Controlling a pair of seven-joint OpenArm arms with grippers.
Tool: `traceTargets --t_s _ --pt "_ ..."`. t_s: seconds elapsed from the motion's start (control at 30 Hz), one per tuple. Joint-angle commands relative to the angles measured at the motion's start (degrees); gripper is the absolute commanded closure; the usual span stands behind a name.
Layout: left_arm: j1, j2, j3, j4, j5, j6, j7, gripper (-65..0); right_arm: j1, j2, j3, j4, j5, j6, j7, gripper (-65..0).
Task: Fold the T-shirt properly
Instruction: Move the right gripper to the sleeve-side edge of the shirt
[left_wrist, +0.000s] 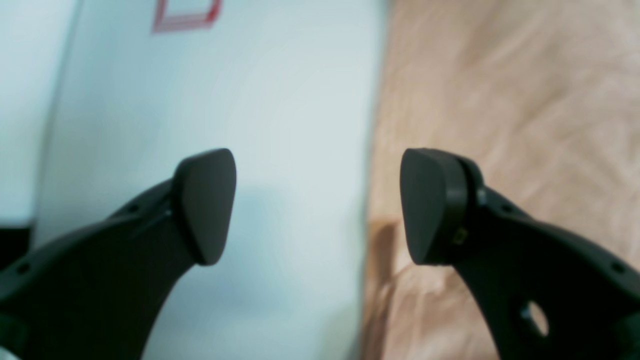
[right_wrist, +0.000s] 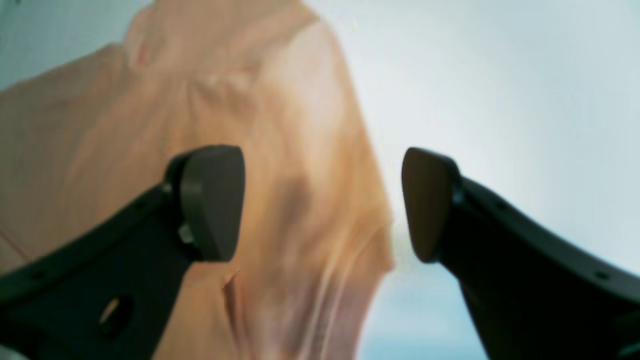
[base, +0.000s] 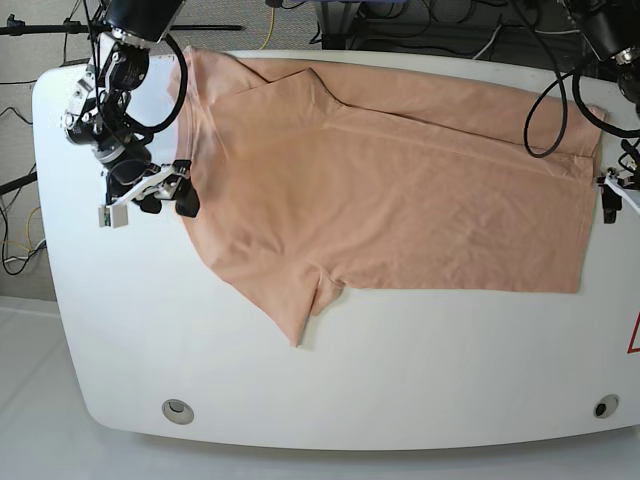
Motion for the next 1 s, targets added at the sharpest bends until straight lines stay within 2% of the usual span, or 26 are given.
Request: traceTargets --t_s 0.0,0.4,0.6,0.9,0.97 --pt "-1.3 -1.5 0.5 -1.9 1.4 0.6 -3.4 -46.8 2.6 1.6 0.0 -1.7 1.2 0.6 0.9 -44.7" --pt "-6.4 -1.6 5.6 -13.2 6.6 0.6 -11.5 -47.9 10.9 5.0 -0.1 -13.5 1.2 0.6 1.0 -48.8" --pt "-7.7 -1.5 6.0 -17.0 8.6 0.6 -15.8 -50.7 14.3 6.7 -3.7 -18.2 0.2 0.6 2.4 -49.0" --pt "-12.9 -1.6 7.4 -24.5 11.9 0.6 -19.9 -50.7 16.2 6.3 -9.5 -21.4 -5.6 0.5 6.7 -48.9" --pt "-14.0 -1.6 7.4 -26.6 12.9 0.6 -21.0 -50.7 17.0 5.5 -9.9 -22.6 -6.5 0.6 6.9 -48.9"
